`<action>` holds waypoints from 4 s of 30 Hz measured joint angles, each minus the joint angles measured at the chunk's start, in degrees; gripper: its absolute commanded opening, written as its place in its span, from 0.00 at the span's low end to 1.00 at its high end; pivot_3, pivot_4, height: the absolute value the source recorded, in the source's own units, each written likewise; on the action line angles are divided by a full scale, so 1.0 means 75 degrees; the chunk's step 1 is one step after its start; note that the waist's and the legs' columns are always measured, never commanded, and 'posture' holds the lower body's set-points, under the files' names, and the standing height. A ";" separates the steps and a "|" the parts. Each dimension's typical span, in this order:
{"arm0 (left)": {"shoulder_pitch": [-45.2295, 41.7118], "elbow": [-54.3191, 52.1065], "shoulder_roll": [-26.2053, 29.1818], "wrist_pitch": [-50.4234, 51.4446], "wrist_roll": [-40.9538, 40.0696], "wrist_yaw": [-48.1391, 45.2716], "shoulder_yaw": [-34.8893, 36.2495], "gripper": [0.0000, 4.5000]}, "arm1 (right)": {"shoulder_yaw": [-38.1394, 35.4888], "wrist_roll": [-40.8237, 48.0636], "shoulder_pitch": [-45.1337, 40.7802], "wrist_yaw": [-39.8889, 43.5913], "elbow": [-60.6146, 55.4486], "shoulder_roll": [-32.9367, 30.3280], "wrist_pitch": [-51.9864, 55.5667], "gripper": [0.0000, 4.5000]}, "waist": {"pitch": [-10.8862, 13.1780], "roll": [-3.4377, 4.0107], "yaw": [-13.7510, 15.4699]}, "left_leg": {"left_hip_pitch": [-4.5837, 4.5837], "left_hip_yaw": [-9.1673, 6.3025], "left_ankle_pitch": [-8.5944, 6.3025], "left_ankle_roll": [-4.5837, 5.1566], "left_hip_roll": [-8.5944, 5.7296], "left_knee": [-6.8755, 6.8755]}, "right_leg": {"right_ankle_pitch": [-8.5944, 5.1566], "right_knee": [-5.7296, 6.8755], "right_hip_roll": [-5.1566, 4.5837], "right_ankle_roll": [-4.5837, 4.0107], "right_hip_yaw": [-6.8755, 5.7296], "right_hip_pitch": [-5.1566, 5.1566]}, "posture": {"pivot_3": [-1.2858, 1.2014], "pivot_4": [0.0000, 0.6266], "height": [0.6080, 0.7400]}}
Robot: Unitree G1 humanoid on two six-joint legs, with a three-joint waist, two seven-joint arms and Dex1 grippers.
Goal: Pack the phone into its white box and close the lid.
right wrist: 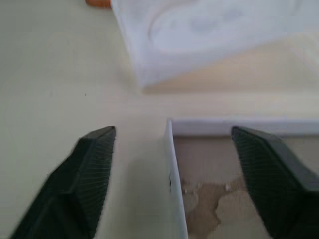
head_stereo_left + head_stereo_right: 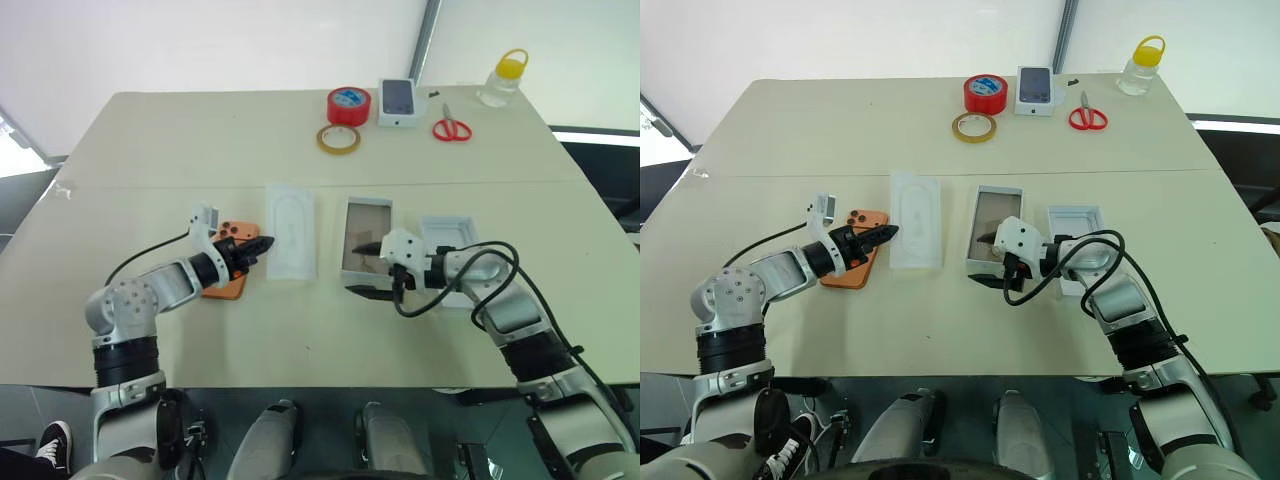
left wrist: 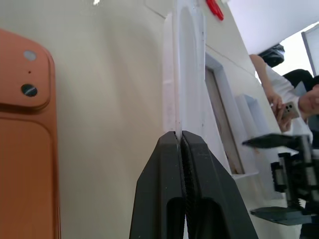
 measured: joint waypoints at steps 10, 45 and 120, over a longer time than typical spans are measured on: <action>-0.0280 -0.0016 -0.0311 0.0170 -0.0610 0.0654 0.0456 0.00 | 0.0100 -0.0026 -0.0056 0.0383 -0.0001 0.0020 0.0055 0.02 | 0.0005 -0.0009 -0.0012 | -0.0002 -0.0002 0.0002 -0.0004 0.0003 0.0001 | 0.0000 0.0004 0.0003 0.0000 -0.0001 -0.0002 | 0.52 0.24 1.00; -0.0165 -0.0485 -0.0167 0.0683 -0.2333 0.1523 -0.0060 0.00 | -0.0107 0.0614 0.0305 0.1141 -0.1196 -0.0655 -0.0028 0.86 | 0.0005 -0.0013 0.0005 | -0.0002 -0.0002 0.0004 -0.0007 0.0000 -0.0001 | 0.0000 0.0000 0.0003 0.0001 0.0001 0.0000 | 0.52 0.24 1.00; 0.0354 0.2012 0.2491 0.0429 0.0301 -0.1983 0.0053 1.00 | 0.2199 -0.2743 -0.3234 -0.2344 0.3403 0.4549 0.1364 0.01 | -0.0035 -0.0005 -0.0191 | 0.0007 -0.0012 0.0017 -0.0028 -0.0003 -0.0029 | 0.0005 0.0046 0.0007 -0.0010 0.0008 -0.0067 | 0.52 0.24 1.00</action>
